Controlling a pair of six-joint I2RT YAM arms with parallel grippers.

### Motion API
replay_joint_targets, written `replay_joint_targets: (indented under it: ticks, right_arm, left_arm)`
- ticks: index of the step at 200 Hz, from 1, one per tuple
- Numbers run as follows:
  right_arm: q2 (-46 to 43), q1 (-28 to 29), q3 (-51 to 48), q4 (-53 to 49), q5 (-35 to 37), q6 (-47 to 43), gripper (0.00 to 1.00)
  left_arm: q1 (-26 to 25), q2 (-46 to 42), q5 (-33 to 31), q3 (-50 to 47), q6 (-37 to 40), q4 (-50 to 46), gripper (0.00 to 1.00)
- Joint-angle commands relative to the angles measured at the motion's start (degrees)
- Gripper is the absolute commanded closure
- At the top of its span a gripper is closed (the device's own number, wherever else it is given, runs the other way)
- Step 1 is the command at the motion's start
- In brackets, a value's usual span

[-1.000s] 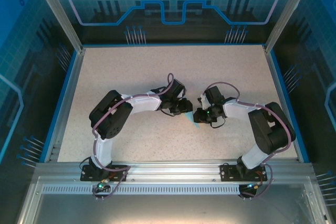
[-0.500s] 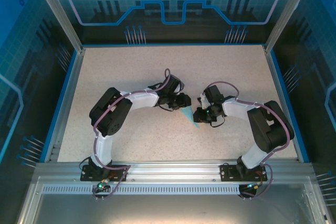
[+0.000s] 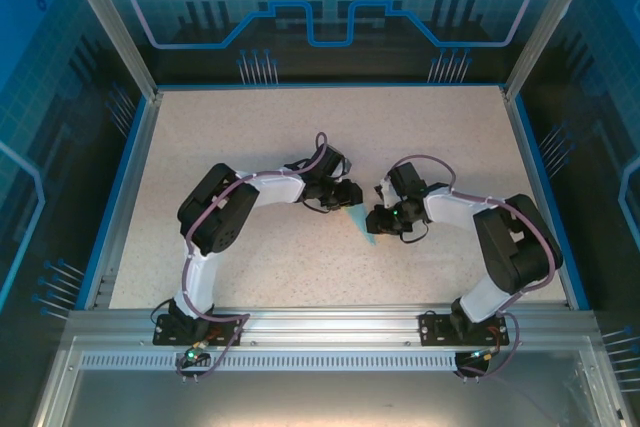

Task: Fold a paper plane with a square sheet of paper (pick it up from the middle)
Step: Fold the wing for the fifth time at the center of the table.

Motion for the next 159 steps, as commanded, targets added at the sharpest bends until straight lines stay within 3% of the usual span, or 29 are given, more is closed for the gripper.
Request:
replay_joint_targets:
  ticks: [1, 31, 50, 63, 78, 95, 113, 159]
  right_arm:
    - [-4.2, 0.5, 0.2, -2.4, -0.6, -1.6, 0.62]
    - [-2.6, 1.3, 2.5, -1.8, -3.7, -1.9, 0.58]
    - [-1.4, 1.3, 3.3, -0.6, -6.2, -2.0, 0.71]
    - [-2.4, 1.2, 3.4, -1.5, -4.0, -0.8, 0.74]
    - [-2.8, 1.2, 1.7, 5.8, -10.6, 1.5, 0.76]
    - [-1.1, 1.6, 4.5, 4.1, -10.3, 1.7, 0.85]
    - [1.2, 2.5, 5.3, 6.7, -14.7, 2.2, 0.89]
    - [7.2, 2.2, 5.3, 7.6, -13.0, 3.0, 0.92]
  left_arm:
    - [0.5, 1.8, 0.7, 1.6, 2.5, -2.8, 0.67]
    - [0.5, 2.4, 1.1, 2.0, 2.4, -3.0, 0.67]
    - [0.5, 2.4, 1.3, 2.2, 2.4, -3.2, 0.68]
    - [0.4, 2.4, 1.1, 2.4, 2.4, -3.5, 0.68]
    - [0.5, 2.6, 1.3, 2.4, 2.1, -3.4, 0.68]
    - [0.5, 2.7, 1.2, 2.8, 2.4, -4.2, 0.68]
    - [0.5, 3.0, 1.4, 3.3, 2.2, -4.0, 0.68]
    - [0.5, 3.6, 1.6, 4.0, 2.4, -4.6, 0.68]
